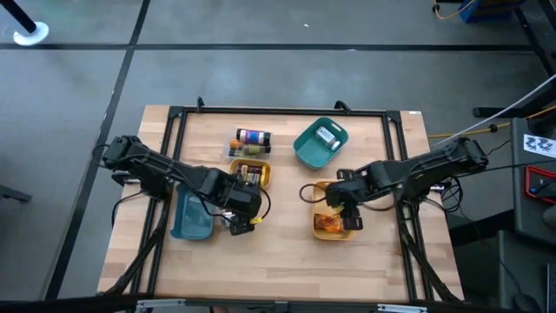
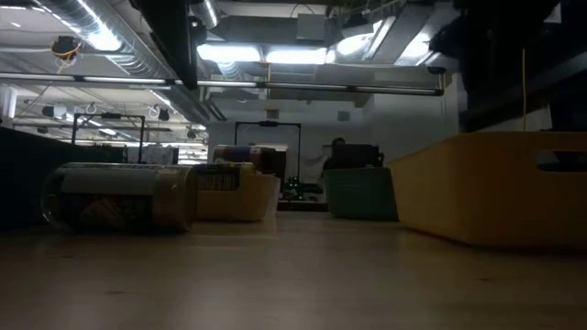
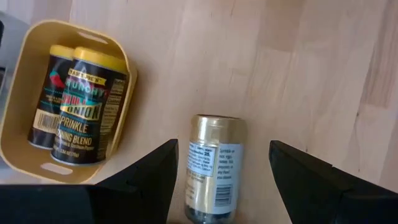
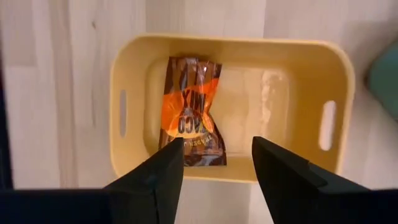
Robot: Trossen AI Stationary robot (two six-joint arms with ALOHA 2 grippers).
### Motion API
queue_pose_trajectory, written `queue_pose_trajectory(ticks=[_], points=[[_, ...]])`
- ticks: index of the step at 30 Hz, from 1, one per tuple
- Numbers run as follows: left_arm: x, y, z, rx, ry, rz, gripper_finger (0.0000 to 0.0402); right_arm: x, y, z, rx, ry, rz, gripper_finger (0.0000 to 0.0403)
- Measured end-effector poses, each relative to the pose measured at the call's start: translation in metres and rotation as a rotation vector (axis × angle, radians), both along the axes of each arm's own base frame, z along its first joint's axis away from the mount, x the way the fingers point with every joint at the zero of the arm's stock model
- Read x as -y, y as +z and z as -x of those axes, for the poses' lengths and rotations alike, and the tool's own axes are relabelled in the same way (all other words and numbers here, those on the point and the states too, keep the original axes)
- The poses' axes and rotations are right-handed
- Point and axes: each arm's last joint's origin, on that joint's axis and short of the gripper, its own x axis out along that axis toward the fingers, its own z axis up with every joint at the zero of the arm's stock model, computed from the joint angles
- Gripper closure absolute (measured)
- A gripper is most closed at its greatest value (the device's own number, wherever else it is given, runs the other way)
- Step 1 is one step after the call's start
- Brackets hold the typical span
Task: Sort spices by type
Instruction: Put the gold seasoning bottle into the blue bin
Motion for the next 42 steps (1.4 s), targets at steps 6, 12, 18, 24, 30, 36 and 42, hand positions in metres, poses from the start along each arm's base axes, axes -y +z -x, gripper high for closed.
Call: queue_pose_trajectory(ticks=[6,12,18,24,30,36,42], points=[[0.007,-0.001,0.006,-0.038,-0.017,-0.010,0.0167,0.001,0.038,0.036,0.224,-0.029,0.127,0.0214],[0.013,-0.001,0.008,-0.037,-0.034,-0.010,0.0167,0.003,0.037,0.088,0.469,-0.115,0.147,0.0214],[0.017,-0.001,0.010,-0.035,-0.032,-0.006,0.0167,0.009,-0.013,0.125,0.690,-0.193,0.001,0.0214],[0.017,-0.001,0.010,-0.034,-0.034,-0.006,0.0167,0.013,-0.057,0.140,0.862,-0.215,-0.132,0.0214],[0.017,-0.001,0.010,-0.033,-0.032,-0.006,0.0167,0.020,-0.088,0.147,0.937,-0.252,-0.134,0.0214],[0.018,-0.001,0.009,-0.029,-0.031,-0.004,0.0167,0.024,-0.100,0.152,1.024,-0.248,-0.142,0.0214],[0.017,-0.001,0.009,-0.021,-0.015,0.001,0.0167,0.023,-0.103,0.152,1.276,-0.136,-0.148,0.0214]])
